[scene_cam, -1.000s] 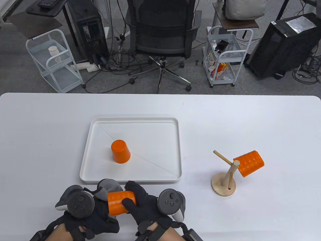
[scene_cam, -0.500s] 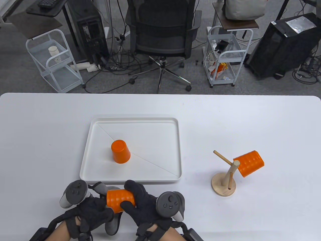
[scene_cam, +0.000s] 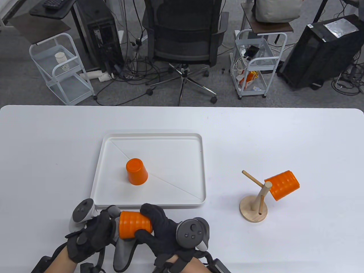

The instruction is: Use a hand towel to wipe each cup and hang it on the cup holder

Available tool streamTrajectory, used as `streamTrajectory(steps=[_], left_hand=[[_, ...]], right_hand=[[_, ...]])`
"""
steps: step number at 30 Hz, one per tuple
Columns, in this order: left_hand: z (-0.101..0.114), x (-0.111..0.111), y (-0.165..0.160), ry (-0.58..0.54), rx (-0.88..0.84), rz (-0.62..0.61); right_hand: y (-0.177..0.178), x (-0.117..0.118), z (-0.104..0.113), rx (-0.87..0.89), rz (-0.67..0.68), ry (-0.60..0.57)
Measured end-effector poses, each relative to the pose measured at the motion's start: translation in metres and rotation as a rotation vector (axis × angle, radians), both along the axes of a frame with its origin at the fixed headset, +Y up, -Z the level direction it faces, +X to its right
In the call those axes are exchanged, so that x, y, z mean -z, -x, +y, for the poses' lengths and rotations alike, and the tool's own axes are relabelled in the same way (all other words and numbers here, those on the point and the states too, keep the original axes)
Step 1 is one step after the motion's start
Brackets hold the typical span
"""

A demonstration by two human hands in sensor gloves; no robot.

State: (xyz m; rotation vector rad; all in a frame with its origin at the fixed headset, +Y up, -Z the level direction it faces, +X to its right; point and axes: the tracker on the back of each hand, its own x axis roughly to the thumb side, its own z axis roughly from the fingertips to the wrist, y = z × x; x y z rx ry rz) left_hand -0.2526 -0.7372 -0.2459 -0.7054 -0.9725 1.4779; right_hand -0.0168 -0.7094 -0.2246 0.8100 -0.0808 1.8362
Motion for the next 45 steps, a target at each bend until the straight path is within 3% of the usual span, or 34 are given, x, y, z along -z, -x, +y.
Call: streamTrajectory(steps=[10,16,36,45], left_hand=[[0.020,-0.001,0.027,0.032,-0.036,0.205],[0.031,0.000,0.040,-0.083,-0.005,0.348],[0.028,-0.016,0.006,-0.239,0.226,0.341],[0.028,-0.019,-0.002,-0.378,0.382,0.318]], right_hand=[[-0.013,0.004,0.006,0.049,-0.071,-0.005],[-0.017,0.005,0.009,0.087,-0.073,-0.001],[-0.005,0.000,0.004,0.050,-0.041,0.040],[-0.004,0.005,-0.007,0.067,-0.021,0.248]])
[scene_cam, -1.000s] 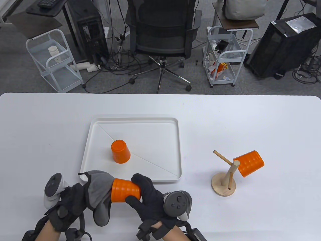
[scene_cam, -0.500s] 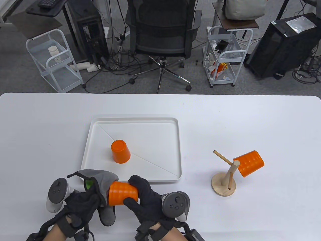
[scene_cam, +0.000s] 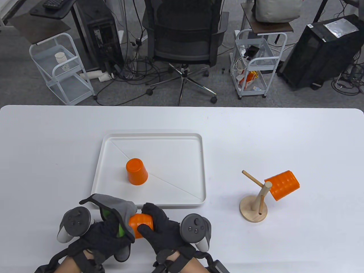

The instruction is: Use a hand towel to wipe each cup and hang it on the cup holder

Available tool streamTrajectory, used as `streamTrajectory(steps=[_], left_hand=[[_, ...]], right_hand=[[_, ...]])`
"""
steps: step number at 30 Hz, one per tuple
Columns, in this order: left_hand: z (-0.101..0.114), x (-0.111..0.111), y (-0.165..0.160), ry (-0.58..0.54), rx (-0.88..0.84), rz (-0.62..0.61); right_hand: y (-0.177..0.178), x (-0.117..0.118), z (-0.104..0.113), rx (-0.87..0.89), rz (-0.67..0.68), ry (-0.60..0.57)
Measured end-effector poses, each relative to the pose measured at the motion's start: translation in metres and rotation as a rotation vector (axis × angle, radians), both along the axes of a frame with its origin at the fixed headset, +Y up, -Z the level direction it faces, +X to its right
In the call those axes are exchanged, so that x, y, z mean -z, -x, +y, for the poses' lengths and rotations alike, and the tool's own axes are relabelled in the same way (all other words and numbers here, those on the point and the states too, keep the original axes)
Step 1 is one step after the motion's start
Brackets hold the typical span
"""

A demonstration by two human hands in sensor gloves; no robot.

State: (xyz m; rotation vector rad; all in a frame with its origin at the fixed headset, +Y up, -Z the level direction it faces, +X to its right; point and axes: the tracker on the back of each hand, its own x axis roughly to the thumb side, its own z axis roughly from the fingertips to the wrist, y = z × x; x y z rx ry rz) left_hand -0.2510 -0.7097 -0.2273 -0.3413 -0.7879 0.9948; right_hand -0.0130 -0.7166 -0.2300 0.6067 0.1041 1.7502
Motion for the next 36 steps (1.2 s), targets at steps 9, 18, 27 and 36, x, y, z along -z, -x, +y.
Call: streamTrajectory(steps=[9,18,27,36], left_hand=[[0.005,-0.006,-0.009,-0.200,0.188,-0.031],[0.013,-0.016,-0.016,-0.413,0.363,-0.030],[-0.009,0.004,-0.005,-0.044,0.007,-0.025],[-0.030,0.013,-0.002,0.270,-0.219,-0.050]], right_hand=[[-0.004,0.006,-0.012,0.031,0.012,0.225],[-0.007,0.008,-0.019,0.051,0.028,0.353],[-0.001,0.001,-0.003,-0.020,0.014,-0.010],[0.004,-0.004,0.005,-0.127,0.062,-0.283]])
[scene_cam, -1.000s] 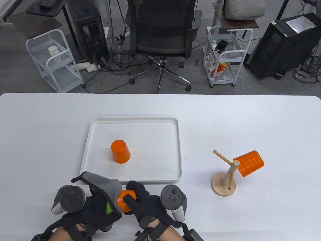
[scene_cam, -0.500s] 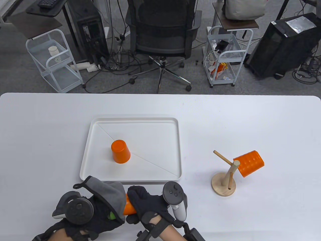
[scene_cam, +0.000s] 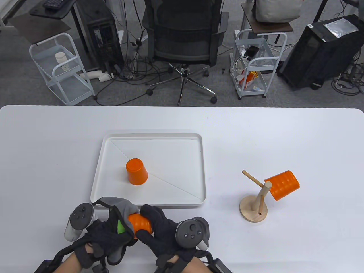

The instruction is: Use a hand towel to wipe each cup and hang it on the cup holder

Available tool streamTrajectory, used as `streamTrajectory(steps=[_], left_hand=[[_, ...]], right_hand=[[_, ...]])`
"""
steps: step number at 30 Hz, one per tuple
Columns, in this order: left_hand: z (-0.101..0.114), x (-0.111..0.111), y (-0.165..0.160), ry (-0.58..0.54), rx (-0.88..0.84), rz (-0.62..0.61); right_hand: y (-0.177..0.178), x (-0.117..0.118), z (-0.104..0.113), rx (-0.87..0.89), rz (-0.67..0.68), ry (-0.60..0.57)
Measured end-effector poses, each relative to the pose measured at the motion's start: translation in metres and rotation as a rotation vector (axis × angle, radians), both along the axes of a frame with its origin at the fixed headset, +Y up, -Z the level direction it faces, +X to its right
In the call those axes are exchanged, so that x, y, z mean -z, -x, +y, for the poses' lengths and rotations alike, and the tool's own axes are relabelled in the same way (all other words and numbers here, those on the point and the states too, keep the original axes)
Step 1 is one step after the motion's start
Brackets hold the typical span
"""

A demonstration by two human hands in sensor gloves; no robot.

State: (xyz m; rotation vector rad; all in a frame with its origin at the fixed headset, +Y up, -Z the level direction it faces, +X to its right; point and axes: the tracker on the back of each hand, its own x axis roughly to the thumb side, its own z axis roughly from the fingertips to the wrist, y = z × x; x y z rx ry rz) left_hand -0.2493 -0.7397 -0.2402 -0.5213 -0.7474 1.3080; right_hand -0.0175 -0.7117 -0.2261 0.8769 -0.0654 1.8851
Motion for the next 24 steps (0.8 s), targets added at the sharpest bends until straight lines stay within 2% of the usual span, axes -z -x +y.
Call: streamTrajectory(steps=[5,10,14,19,24], left_hand=[[-0.002,0.000,0.000,-0.001,0.019,-0.001],[0.011,-0.005,-0.001,-0.177,0.177,-0.005],[0.017,-0.011,-0.005,-0.263,0.261,-0.011],[0.027,-0.020,-0.011,-0.440,0.404,-0.025],[0.033,-0.026,-0.015,-0.556,0.483,-0.030]], right_hand=[[-0.001,0.003,-0.004,0.018,-0.008,0.068],[-0.005,0.008,-0.014,0.101,-0.020,0.325],[-0.007,0.011,-0.022,0.128,-0.021,0.474],[-0.009,0.013,-0.029,0.147,-0.017,0.611],[-0.010,0.014,-0.035,0.167,-0.003,0.704]])
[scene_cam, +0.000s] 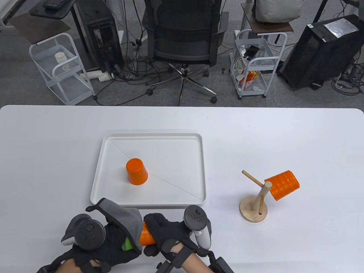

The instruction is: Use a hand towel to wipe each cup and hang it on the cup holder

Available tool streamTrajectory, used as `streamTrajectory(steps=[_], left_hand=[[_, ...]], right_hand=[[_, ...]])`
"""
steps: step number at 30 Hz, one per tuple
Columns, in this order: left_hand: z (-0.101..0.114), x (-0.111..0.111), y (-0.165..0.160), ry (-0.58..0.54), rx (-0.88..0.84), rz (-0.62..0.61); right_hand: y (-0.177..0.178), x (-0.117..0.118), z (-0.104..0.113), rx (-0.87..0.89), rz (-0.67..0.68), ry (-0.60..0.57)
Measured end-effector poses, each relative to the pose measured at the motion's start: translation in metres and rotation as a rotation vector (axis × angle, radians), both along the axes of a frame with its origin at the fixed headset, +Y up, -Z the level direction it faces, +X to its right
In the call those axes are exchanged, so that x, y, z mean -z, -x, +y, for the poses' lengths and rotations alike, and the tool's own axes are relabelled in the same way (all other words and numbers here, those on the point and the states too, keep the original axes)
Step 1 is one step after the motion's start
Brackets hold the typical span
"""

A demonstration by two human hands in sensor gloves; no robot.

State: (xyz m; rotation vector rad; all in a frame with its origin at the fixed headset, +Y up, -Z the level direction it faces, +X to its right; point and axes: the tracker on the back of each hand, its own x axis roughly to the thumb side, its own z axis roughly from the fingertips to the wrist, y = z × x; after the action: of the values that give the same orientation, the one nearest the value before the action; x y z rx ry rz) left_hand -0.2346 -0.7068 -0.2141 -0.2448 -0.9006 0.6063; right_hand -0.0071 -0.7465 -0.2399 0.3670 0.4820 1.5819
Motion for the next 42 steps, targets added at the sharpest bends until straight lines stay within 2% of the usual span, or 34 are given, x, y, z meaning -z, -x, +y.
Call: streamTrajectory(steps=[3,6,8,11,19,23,29,35,42], left_hand=[[-0.001,0.000,0.001,0.013,-0.029,0.020],[-0.004,0.005,0.004,0.082,-0.106,0.029],[-0.008,0.010,0.007,0.155,-0.169,0.035],[-0.015,0.016,0.011,0.250,-0.248,0.040],[-0.029,0.026,0.017,0.464,-0.445,0.028],[-0.034,0.028,0.018,0.531,-0.505,0.019],[-0.036,0.030,0.021,0.555,-0.526,0.032],[-0.035,0.031,0.023,0.562,-0.559,0.063],[-0.035,0.032,0.026,0.579,-0.609,0.069]], right_hand=[[0.001,-0.001,0.002,-0.005,-0.009,-0.051],[0.002,-0.002,0.009,-0.001,-0.019,-0.152],[0.004,-0.005,0.015,-0.034,-0.030,-0.290],[0.006,-0.008,0.021,-0.071,-0.034,-0.429],[0.010,-0.017,0.038,-0.152,-0.029,-0.740],[0.011,-0.022,0.047,-0.206,-0.020,-0.881],[0.013,-0.028,0.062,-0.319,0.009,-1.098],[0.011,-0.029,0.081,-0.374,0.035,-1.157],[-0.003,-0.033,0.128,-0.600,-0.003,-1.256]])
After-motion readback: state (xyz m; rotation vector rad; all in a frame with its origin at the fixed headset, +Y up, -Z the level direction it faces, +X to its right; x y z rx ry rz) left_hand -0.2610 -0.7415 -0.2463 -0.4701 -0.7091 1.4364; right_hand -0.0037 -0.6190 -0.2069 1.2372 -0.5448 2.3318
